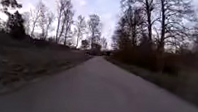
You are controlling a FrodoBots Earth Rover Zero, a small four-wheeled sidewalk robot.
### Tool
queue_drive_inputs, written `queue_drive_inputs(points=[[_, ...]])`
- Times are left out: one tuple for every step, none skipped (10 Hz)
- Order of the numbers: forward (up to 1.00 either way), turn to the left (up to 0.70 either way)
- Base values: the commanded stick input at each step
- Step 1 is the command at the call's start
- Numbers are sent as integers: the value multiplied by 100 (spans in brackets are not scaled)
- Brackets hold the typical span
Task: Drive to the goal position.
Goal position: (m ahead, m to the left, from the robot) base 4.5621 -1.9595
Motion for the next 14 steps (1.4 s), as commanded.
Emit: queue_drive_inputs(points=[[100, 1], [100, 1], [100, 1], [100, 1], [100, 1], [100, 1], [100, 1], [100, 1], [100, 1], [100, 1], [100, 1], [100, 1], [100, 1], [100, 1]])
